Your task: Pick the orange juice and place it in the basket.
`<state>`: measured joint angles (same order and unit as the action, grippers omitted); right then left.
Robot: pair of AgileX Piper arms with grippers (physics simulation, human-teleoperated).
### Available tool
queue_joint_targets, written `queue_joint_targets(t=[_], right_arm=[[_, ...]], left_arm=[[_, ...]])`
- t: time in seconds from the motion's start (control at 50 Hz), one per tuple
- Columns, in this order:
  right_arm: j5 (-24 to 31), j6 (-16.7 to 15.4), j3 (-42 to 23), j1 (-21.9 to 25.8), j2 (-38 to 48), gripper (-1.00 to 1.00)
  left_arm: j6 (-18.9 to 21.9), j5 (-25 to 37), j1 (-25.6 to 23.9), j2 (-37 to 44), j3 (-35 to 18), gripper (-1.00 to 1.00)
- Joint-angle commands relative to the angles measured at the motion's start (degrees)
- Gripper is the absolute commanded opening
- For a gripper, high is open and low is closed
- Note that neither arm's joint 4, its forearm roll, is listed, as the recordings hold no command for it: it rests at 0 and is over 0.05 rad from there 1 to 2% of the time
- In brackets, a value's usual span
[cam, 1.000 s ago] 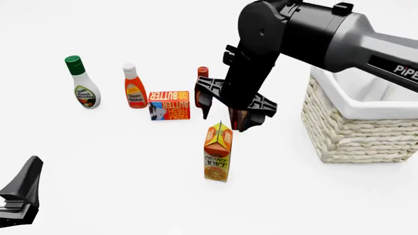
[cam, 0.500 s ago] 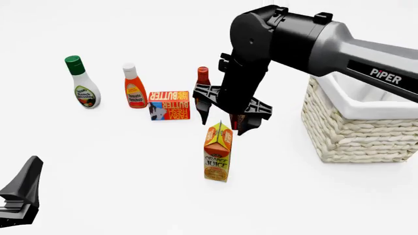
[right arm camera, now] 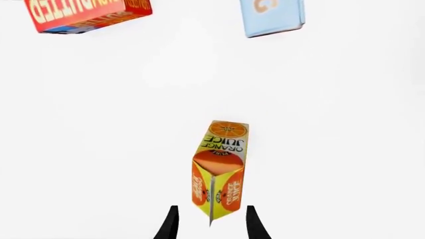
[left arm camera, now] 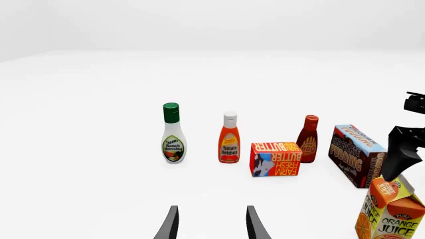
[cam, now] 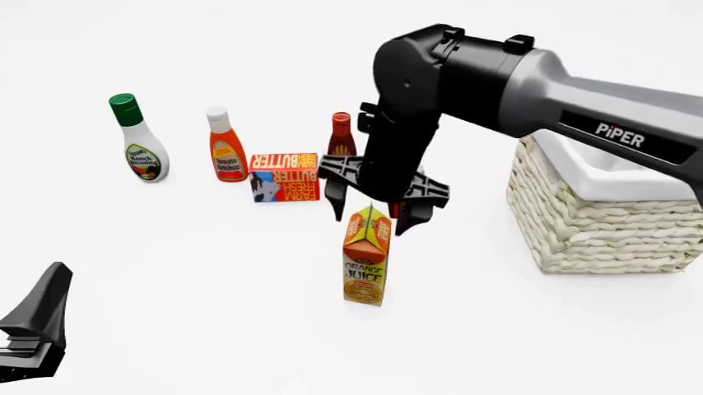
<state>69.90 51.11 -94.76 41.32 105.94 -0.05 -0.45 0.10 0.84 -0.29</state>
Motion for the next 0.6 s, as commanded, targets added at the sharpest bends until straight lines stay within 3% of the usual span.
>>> queue_joint_targets(t=[0.02,0.6], right_arm=[[0.0,-0.65,0.13,0.35,0.72,1.0],[0.0,-1.55,0.04,0.24,2.51,1.0]], left_arm=[[0.0,0.0,0.01,0.0,0.0,1.0],[0.01,0.01,0.0,-0.03,0.0,1.0]])
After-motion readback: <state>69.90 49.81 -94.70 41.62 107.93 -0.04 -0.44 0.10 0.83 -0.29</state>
